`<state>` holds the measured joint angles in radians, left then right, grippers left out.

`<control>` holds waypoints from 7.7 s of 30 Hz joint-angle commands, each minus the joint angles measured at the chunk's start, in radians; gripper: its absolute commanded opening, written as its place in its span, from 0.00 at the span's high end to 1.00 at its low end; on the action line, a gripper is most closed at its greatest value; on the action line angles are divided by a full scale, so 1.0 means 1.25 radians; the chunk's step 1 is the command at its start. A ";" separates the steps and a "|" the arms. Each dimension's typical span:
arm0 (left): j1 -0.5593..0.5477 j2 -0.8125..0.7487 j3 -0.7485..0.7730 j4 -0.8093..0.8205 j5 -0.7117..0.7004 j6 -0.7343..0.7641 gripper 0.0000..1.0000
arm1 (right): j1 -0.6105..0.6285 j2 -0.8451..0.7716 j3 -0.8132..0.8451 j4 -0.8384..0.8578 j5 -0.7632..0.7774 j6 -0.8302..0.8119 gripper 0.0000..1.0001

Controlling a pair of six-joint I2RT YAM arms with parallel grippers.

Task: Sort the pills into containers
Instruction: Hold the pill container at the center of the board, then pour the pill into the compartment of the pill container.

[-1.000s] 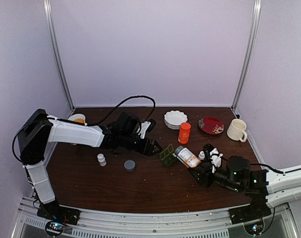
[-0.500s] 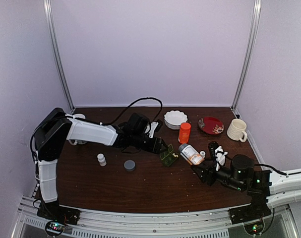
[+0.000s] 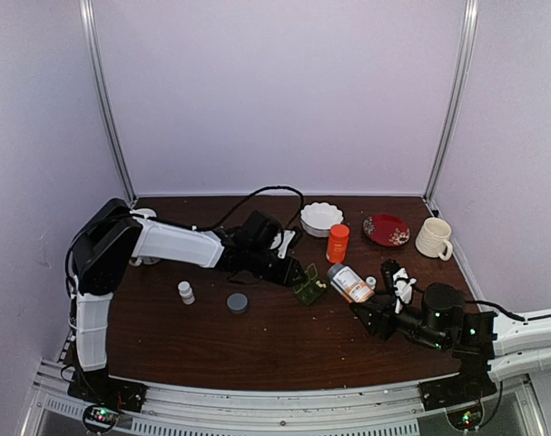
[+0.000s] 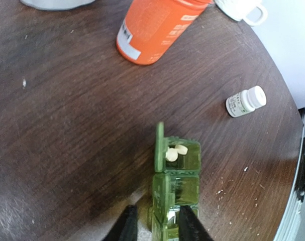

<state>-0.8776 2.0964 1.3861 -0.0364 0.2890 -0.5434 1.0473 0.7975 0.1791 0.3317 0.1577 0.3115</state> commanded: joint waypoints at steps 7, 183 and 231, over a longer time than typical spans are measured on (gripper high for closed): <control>-0.006 -0.023 0.013 -0.052 -0.023 0.021 0.95 | -0.004 -0.007 -0.001 0.000 -0.008 0.009 1.00; -0.009 -0.114 -0.335 0.375 0.136 -0.162 1.00 | -0.007 0.360 0.340 -0.360 -0.210 0.089 1.00; -0.011 -0.099 -0.321 0.363 0.140 -0.165 1.00 | -0.017 0.361 0.310 -0.284 -0.289 0.129 1.00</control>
<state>-0.8856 1.9690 0.9611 0.3912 0.4637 -0.7670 1.0306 1.2835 0.5842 -0.0917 -0.2016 0.4553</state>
